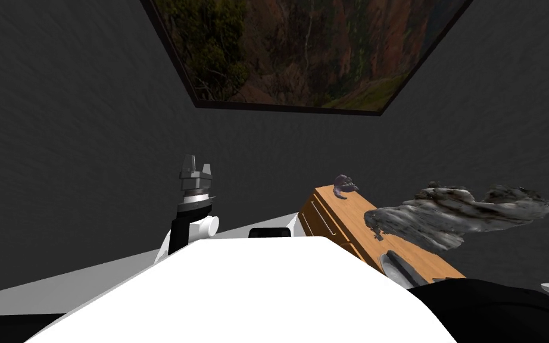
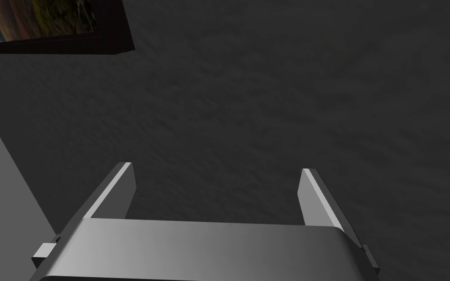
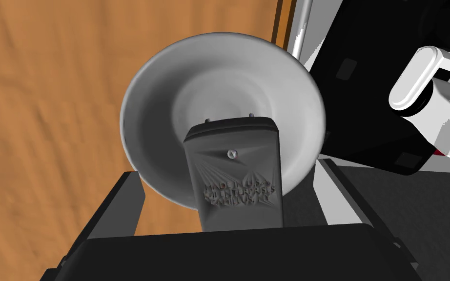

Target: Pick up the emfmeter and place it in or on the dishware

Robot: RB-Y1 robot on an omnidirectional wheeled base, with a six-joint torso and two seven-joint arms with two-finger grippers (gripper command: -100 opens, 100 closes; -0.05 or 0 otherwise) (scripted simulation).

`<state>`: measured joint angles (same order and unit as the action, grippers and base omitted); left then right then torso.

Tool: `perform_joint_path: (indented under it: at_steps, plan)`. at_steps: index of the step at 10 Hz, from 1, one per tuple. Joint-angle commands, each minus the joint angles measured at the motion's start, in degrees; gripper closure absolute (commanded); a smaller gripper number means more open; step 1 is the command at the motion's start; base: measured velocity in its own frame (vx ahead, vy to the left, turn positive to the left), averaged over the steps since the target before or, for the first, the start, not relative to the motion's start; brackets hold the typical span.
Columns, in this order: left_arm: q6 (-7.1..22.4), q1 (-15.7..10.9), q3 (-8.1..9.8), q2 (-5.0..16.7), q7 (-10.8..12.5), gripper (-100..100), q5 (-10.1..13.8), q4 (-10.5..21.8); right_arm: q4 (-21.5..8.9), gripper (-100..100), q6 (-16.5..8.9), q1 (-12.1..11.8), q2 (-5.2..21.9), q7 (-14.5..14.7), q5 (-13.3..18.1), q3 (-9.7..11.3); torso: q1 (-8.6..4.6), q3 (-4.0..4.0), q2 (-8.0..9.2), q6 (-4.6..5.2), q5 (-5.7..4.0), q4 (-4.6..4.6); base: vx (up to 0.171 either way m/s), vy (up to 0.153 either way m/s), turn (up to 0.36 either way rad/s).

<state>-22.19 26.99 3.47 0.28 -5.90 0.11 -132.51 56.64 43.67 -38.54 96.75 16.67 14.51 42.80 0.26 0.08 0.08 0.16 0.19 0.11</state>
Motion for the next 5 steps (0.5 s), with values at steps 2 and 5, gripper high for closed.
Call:
perform_joint_path:
  at_steps: [2, 5]
  plan:
    - [0.00, 0.01, 0.00, 0.00, 0.00, 0, 0.00, 0.00, 0.27, -100, 2.38, 0.34, 3.03, 1.81, -0.13, -0.26, 0.06, -0.13, -0.23, -0.01, 0.02, -0.05, 0.133, 0.010, -0.291]
    - [0.18, 0.85, 0.15, -0.12, -0.03, 0, 0.03, 0.47, 0.97, -100, 5.12, 0.03, 7.10, 4.45, -0.97, -0.81, -0.19, -0.64, -1.31, 0.70, -0.42, 0.04, 0.108, 0.003, -0.239]
